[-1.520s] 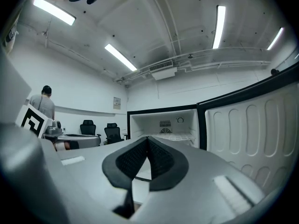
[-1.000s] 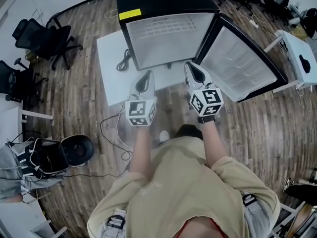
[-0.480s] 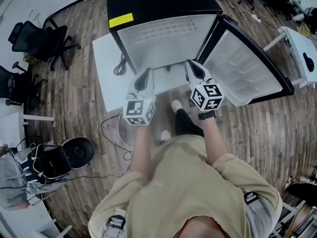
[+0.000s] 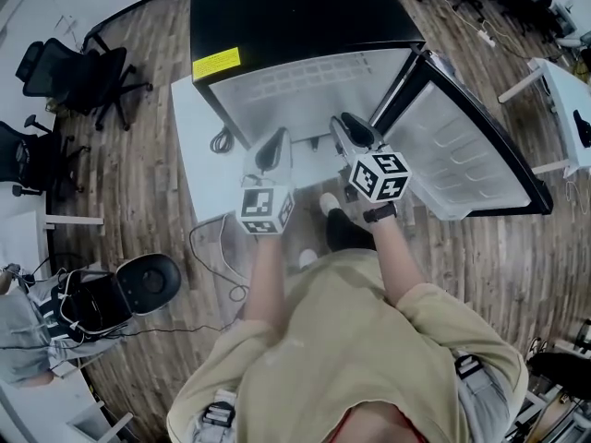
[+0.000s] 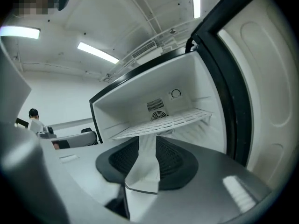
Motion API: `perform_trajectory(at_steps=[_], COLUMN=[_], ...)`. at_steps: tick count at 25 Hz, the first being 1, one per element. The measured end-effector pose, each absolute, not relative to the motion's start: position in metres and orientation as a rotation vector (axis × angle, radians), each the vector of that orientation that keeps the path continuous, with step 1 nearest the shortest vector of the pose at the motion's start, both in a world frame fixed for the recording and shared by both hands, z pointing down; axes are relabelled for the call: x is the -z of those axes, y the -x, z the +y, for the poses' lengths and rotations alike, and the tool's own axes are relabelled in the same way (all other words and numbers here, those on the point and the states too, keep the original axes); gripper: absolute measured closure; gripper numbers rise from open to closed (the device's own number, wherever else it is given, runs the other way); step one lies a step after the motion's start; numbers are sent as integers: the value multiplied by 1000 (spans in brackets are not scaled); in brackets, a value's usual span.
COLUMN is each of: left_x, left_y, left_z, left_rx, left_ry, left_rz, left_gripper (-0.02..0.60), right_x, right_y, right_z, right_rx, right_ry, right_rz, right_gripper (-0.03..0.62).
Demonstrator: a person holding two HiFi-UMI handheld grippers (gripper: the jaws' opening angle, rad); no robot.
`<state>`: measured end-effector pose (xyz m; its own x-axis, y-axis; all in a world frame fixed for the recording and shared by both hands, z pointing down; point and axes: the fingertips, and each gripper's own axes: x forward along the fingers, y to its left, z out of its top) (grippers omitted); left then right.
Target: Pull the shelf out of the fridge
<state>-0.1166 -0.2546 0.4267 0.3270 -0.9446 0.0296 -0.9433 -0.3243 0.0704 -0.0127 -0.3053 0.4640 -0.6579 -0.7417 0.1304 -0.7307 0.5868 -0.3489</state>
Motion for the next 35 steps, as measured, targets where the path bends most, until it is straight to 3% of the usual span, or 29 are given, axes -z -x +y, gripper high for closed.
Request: perform_trajectory(at_steps=[25,35], left_x=[-444,-440], left_y=[131,141], left_z=[-311,-320], left_rx=[-77,-48], left_ry=[-2441,-2416], left_rz=[-1862,-1874], left_gripper=[580,580], right_x=[-494,-479], right_y=[38,48], right_z=[-402,-446], right_rx=[1215,1387], right_ry=[920,732], right_rz=[2182,1837], right_gripper=[113,106])
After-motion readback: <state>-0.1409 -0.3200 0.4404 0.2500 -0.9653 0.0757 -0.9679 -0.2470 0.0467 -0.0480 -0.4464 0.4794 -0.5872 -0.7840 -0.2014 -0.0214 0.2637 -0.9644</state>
